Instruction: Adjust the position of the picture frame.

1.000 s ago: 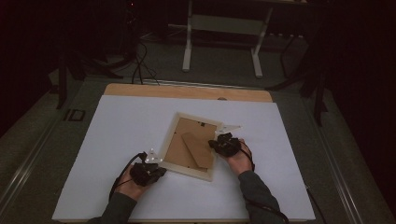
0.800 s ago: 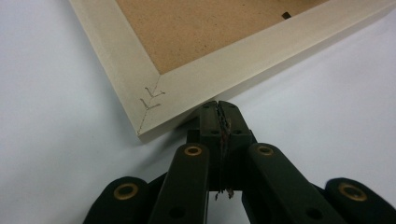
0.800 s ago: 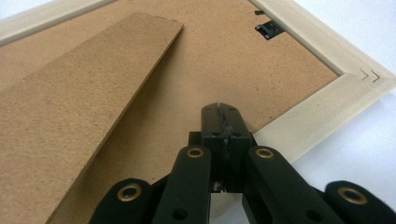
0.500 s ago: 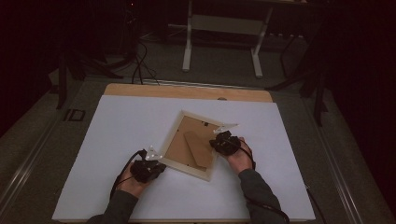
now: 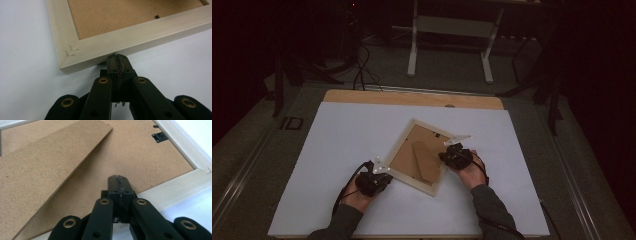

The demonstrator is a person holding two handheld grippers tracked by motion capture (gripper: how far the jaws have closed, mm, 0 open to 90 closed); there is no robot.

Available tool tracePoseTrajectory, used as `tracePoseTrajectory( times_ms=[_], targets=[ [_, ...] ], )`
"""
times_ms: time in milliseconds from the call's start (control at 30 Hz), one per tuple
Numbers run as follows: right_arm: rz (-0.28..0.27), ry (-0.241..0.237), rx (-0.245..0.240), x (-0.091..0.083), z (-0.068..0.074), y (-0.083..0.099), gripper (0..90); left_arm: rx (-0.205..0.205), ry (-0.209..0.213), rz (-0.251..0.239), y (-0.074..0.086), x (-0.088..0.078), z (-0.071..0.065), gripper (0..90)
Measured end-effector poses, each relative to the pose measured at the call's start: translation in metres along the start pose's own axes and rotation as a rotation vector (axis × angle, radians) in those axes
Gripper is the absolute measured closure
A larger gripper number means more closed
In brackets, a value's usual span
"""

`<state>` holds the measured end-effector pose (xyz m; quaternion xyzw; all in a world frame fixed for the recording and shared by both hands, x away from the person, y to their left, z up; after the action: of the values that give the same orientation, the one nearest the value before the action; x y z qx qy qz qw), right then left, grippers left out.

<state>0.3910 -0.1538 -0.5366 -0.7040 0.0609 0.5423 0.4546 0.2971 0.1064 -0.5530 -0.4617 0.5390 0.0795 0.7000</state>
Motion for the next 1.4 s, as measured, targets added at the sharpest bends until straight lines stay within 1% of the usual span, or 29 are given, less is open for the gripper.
tracePoseTrajectory(
  times_ms=[33, 67, 100, 200, 233, 333, 433, 467, 567, 633, 700, 767, 800, 900, 967, 1000, 1033, 1067, 1100, 1200, 1233, 1267, 1400],
  targets=[
    [0.000, 0.000, 0.001, -0.002, 0.001, 0.002, 90.0, 0.007, -0.002, -0.002, -0.001, 0.001, -0.003, 90.0],
    [0.000, 0.000, 0.001, -0.002, 0.001, 0.002, 90.0, 0.007, -0.002, -0.002, -0.001, 0.001, -0.003, 90.0],
    [0.001, 0.001, 0.003, -0.003, 0.002, 0.005, 90.0, 0.015, 0.007, -0.001, -0.002, 0.001, -0.004, 90.0],
    [0.005, 0.002, 0.001, -0.005, 0.004, 0.007, 90.0, 0.034, 0.012, 0.000, -0.003, 0.002, -0.009, 90.0],
    [0.007, 0.004, -0.002, -0.007, 0.005, 0.009, 90.0, 0.035, 0.018, -0.002, -0.003, 0.002, -0.011, 90.0],
    [0.014, 0.004, -0.005, -0.010, 0.007, 0.014, 90.0, 0.051, 0.012, 0.000, -0.005, 0.003, -0.013, 90.0],
    [0.011, -0.008, 0.007, -0.014, 0.009, 0.020, 90.0, 0.040, 0.025, -0.005, -0.005, 0.004, -0.012, 89.9],
    [0.009, -0.007, 0.004, -0.016, 0.010, 0.021, 90.0, 0.039, 0.028, -0.006, -0.005, 0.004, -0.012, 89.9],
    [0.011, -0.008, 0.007, -0.018, 0.012, 0.025, 90.0, 0.040, 0.026, -0.009, -0.005, 0.004, -0.012, 89.9],
    [0.019, -0.013, 0.005, -0.021, 0.014, 0.029, 90.0, 0.037, 0.028, -0.012, -0.005, 0.005, -0.011, 89.9],
    [0.019, -0.014, -0.013, -0.022, 0.014, 0.030, 90.0, 0.037, 0.027, -0.013, -0.005, 0.005, -0.011, 89.8],
    [0.020, -0.014, -0.008, -0.022, 0.013, 0.029, 90.0, 0.036, 0.027, -0.013, -0.005, 0.005, -0.011, 89.9],
    [0.018, 0.004, -0.008, -0.022, 0.011, 0.029, 90.0, 0.036, 0.027, -0.013, -0.005, 0.005, -0.011, 89.9],
    [-0.003, 0.022, 0.032, -0.022, -0.001, 0.030, 90.0, 0.036, 0.027, -0.014, -0.005, 0.005, -0.011, 89.9],
    [-0.016, 0.042, 0.055, -0.023, -0.011, 0.032, 90.0, 0.035, 0.027, -0.014, -0.005, 0.005, -0.011, 89.9],
    [-0.030, 0.065, 0.077, -0.025, -0.020, 0.032, 90.0, 0.033, 0.026, -0.015, -0.005, 0.005, -0.011, 89.9],
    [-0.030, 0.065, 0.077, -0.025, -0.020, 0.032, 90.0, 0.033, 0.025, -0.015, -0.005, 0.005, -0.011, 89.9],
    [-0.040, 0.092, 0.095, -0.028, -0.029, 0.033, 90.0, 0.031, 0.025, -0.016, -0.005, 0.005, -0.012, 89.9],
    [-0.040, 0.092, 0.095, -0.028, -0.029, 0.033, 90.0, 0.031, 0.023, -0.019, -0.005, 0.005, -0.012, 89.9],
    [-0.045, 0.136, 0.114, -0.031, -0.043, 0.033, 90.0, 0.025, 0.023, -0.018, -0.005, 0.005, -0.012, 89.9],
    [-0.055, 0.161, 0.145, -0.034, -0.053, 0.034, 90.0, 0.026, 0.021, -0.019, -0.005, 0.005, -0.012, 89.9],
    [-0.055, 0.161, 0.145, -0.034, -0.053, 0.034, 90.0, 0.025, 0.018, -0.019, -0.005, 0.005, -0.012, 89.9],
    [-0.064, 0.193, 0.194, -0.037, -0.070, 0.034, 90.0, 0.023, 0.014, -0.018, -0.005, 0.005, -0.013, 89.9]
  ],
)
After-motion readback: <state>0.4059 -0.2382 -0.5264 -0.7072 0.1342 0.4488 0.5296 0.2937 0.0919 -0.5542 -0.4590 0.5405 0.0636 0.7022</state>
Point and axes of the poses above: each handheld gripper's, and its own axes: x roughly forward along the jaws, y roughly out of its underside, z roughly to its left, the point moved 3 cm from there along x, roughly forward along the jaws, and after that the axes turned 7 degrees about z, right-handed, at the moved point
